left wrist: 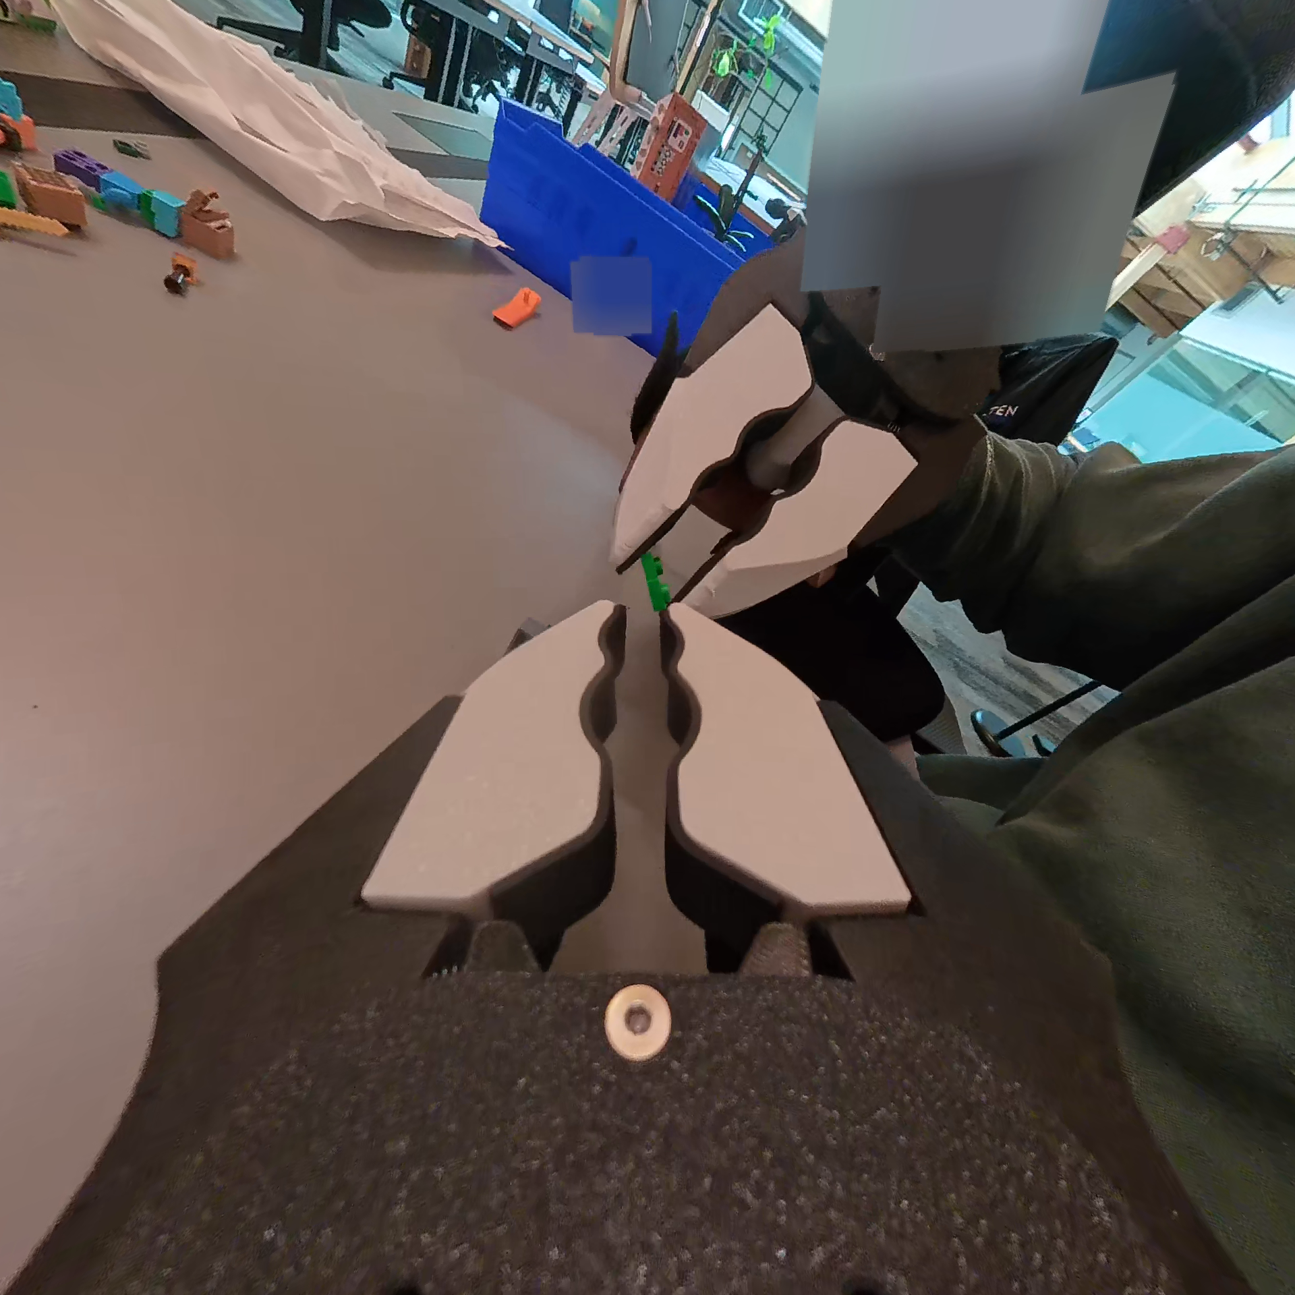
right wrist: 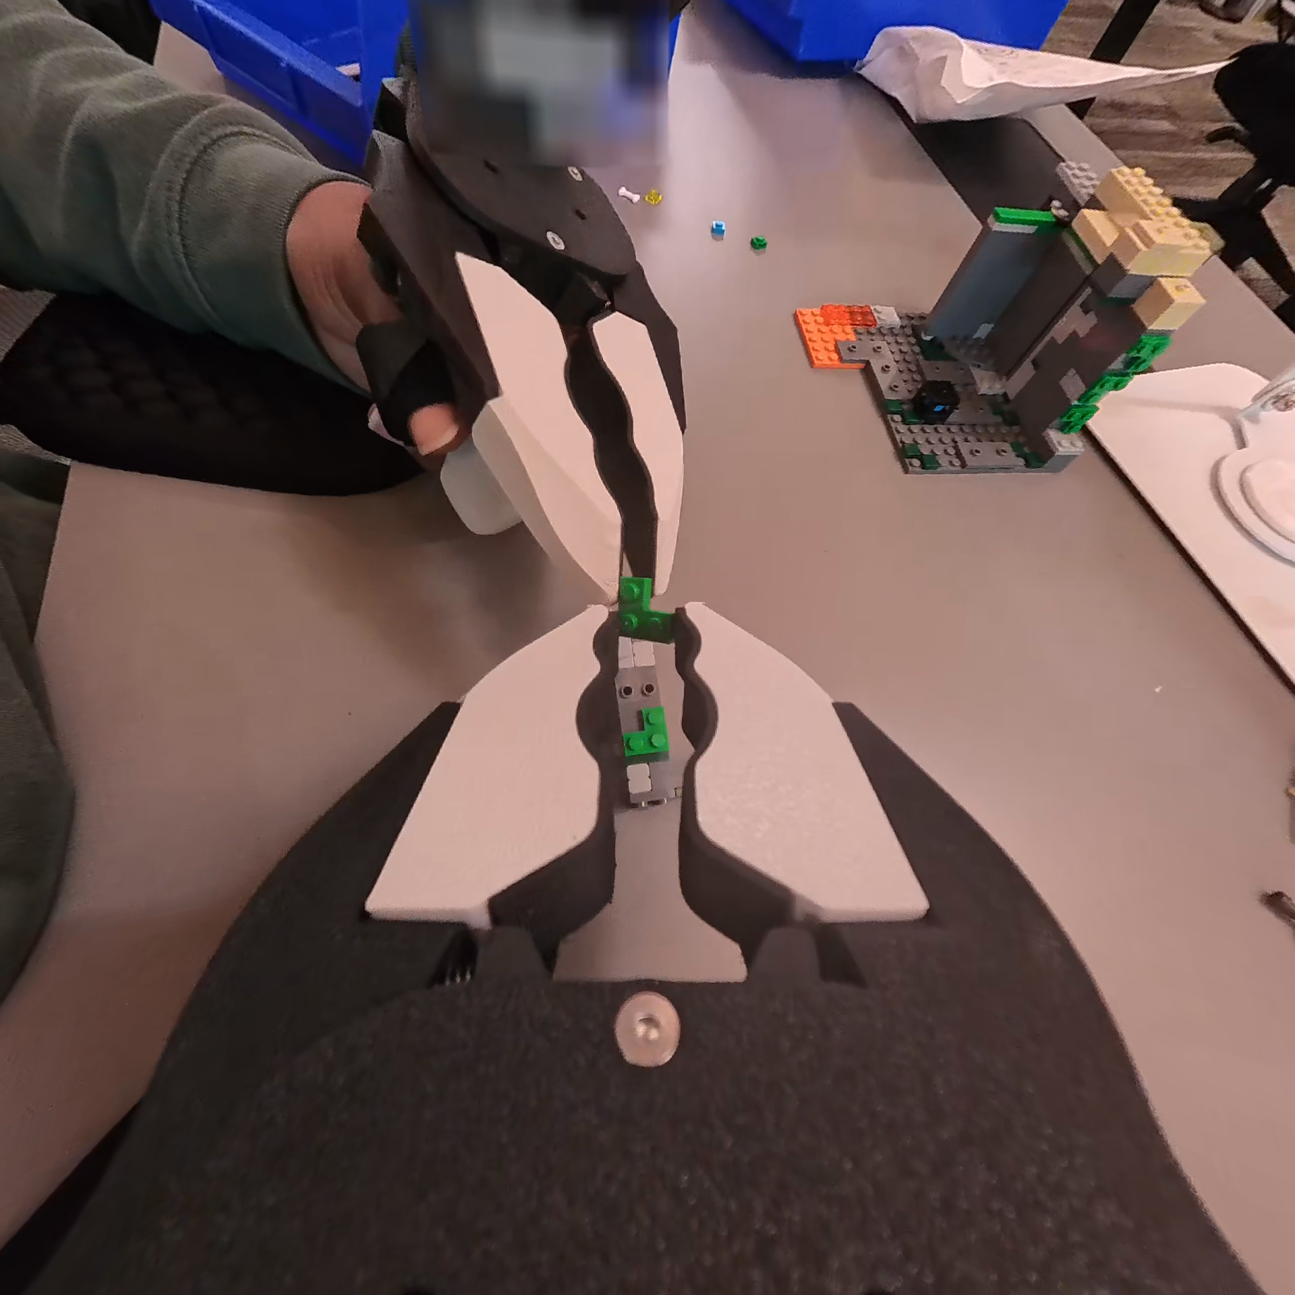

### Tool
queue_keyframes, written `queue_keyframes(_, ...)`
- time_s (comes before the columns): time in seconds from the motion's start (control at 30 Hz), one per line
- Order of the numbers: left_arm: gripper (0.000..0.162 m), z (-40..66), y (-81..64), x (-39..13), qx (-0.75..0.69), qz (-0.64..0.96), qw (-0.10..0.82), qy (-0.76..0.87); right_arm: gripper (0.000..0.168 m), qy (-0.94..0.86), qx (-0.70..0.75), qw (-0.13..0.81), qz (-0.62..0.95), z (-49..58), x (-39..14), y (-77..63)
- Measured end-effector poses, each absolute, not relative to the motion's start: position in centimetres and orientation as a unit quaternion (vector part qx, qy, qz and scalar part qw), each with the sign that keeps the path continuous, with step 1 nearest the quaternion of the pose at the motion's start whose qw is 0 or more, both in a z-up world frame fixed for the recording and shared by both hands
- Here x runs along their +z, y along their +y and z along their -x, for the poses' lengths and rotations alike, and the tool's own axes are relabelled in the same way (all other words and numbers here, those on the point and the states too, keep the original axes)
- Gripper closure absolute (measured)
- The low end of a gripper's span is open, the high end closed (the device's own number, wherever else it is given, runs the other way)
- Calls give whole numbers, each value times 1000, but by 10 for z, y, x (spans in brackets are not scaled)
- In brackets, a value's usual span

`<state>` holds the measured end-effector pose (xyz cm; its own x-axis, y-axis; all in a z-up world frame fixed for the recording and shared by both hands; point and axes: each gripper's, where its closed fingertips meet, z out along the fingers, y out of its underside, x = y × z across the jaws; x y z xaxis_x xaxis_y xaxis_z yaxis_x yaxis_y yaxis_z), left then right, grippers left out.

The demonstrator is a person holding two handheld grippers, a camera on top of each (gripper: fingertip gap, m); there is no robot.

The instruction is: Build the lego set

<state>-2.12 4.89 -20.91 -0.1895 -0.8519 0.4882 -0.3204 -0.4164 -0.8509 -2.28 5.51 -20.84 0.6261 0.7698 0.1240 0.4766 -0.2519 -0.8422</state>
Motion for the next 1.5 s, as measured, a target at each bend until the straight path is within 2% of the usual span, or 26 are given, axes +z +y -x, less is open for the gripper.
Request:
queue_keyframes(0.73, 150, 23, 42, -203, -620, 578, 208, 488, 154, -423, 131, 469, 764, 26, -208, 51)
queue_keyframes(0.9, 157, 23, 43, -204, -617, 581, 210, 488, 154, -418, 128, 471, 766, 26, -209, 52)
queue_keyframes(1.17, 157, 27, 48, -197, -623, 577, 204, 487, 161, -409, 144, 475, 766, 29, -210, 48)
queue_keyframes(1.5, 158, 33, 38, -198, -621, 559, 168, 522, 158, -504, 108, 443, 733, 29, -204, 40)
